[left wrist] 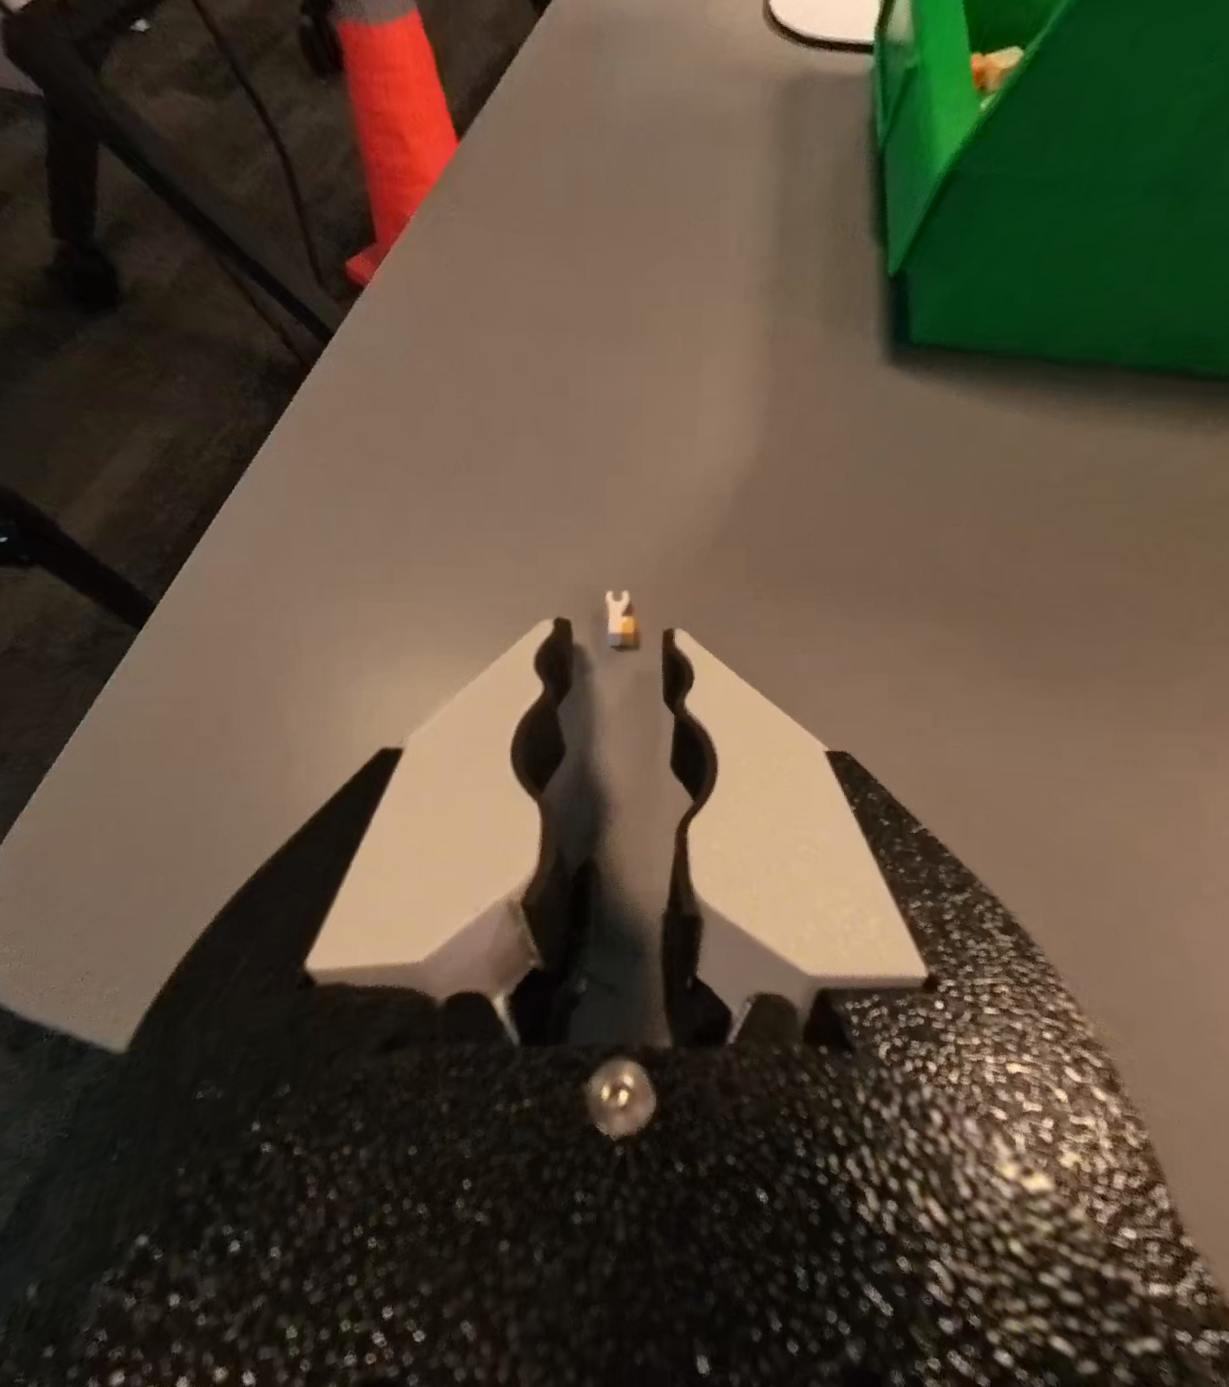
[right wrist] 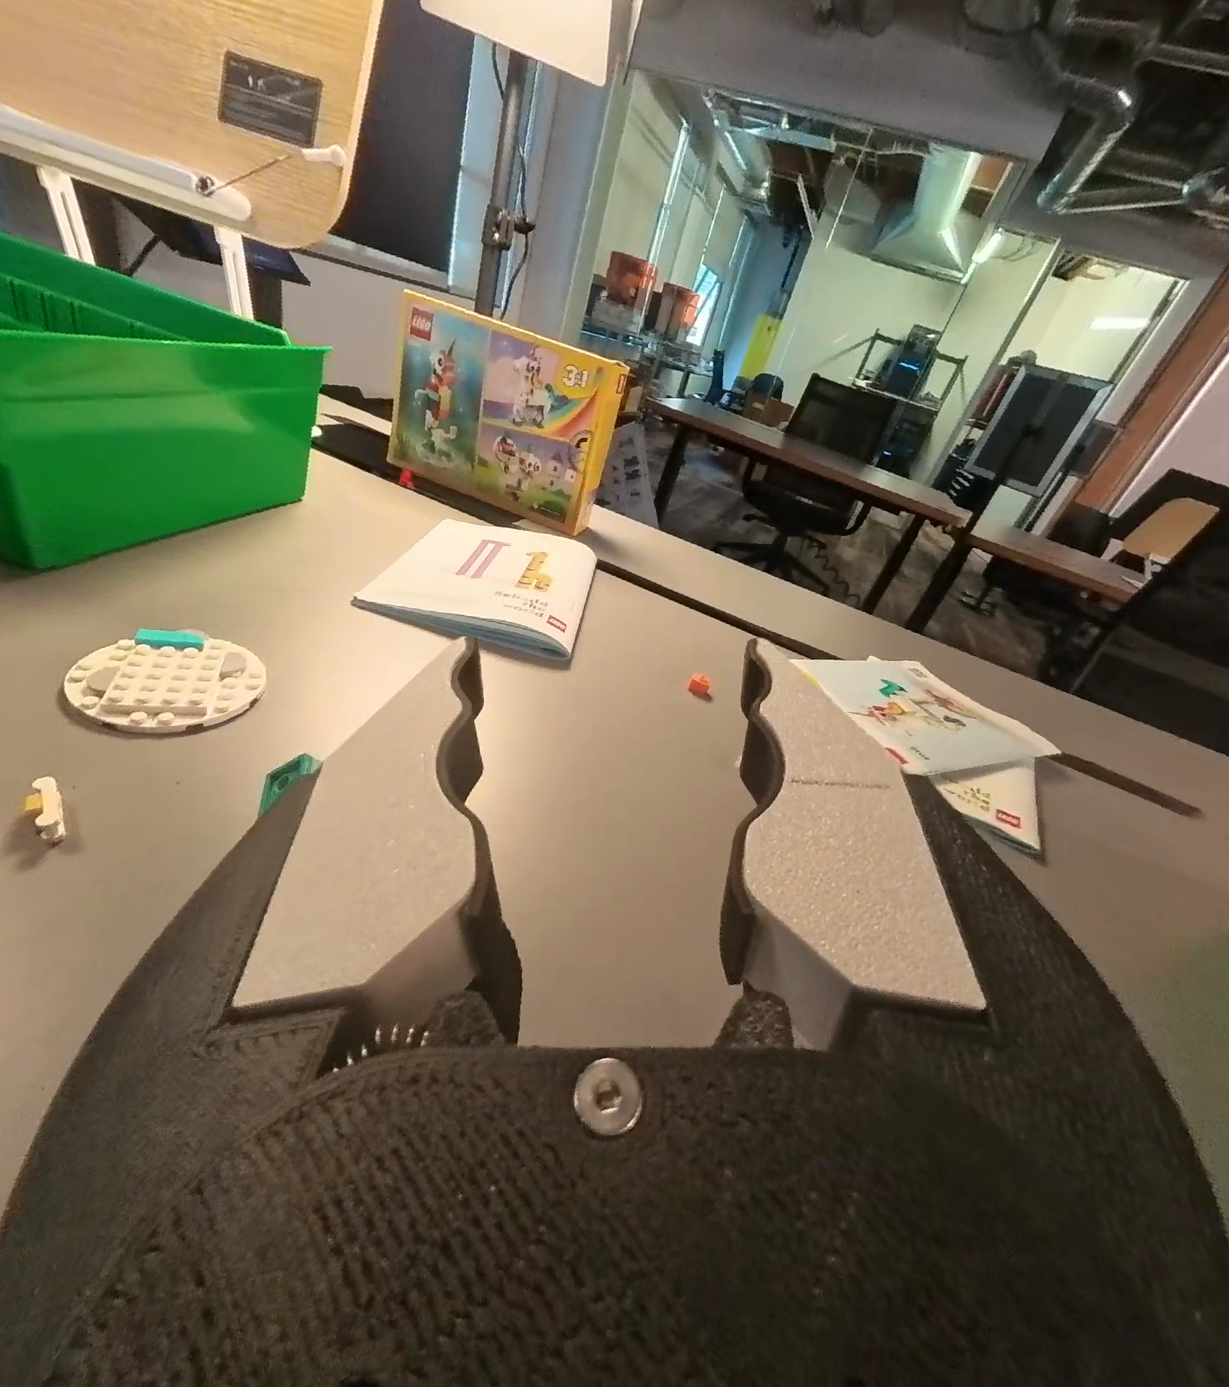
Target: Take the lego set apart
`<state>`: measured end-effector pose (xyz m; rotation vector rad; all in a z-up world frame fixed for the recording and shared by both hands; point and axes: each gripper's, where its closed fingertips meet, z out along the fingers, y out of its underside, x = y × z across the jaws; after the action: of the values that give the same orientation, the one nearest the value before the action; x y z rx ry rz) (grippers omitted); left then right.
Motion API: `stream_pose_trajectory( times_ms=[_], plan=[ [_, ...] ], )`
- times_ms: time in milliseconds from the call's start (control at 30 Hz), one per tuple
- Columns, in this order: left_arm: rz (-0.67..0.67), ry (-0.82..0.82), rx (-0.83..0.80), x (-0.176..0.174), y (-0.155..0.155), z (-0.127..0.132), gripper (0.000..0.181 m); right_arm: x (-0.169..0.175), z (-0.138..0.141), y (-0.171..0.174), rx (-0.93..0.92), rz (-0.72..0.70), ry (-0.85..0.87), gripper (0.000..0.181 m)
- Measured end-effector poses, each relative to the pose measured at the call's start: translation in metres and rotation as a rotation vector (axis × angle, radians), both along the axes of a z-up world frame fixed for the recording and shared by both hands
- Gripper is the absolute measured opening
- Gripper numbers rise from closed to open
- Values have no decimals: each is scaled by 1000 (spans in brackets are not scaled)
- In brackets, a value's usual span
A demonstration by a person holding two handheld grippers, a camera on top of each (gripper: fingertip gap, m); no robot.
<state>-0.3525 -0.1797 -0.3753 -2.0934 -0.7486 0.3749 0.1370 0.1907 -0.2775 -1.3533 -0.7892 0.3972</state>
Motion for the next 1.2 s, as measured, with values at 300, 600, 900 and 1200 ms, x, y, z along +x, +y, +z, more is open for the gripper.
stream_pose_trajectory(
  times_ms=[300, 600, 900, 1200],
  plan=[
    [-70, -53, -44, 8, 13, -3, 5, 2, 1, -2, -11, 13, 15, 69],
    [-1060, -6, 270, 309, 226, 92, 5, 30, -11, 41, -63, -90, -88, 61],
    [-1446, 27, 25, 437, 366, 40, 5, 38, -67, 107, -470, 8, -237, 52],
    [-1357, -83, -136, 422, 407, -3, 23, 9, -87, 133, -653, 135, -276, 28]
  ],
)
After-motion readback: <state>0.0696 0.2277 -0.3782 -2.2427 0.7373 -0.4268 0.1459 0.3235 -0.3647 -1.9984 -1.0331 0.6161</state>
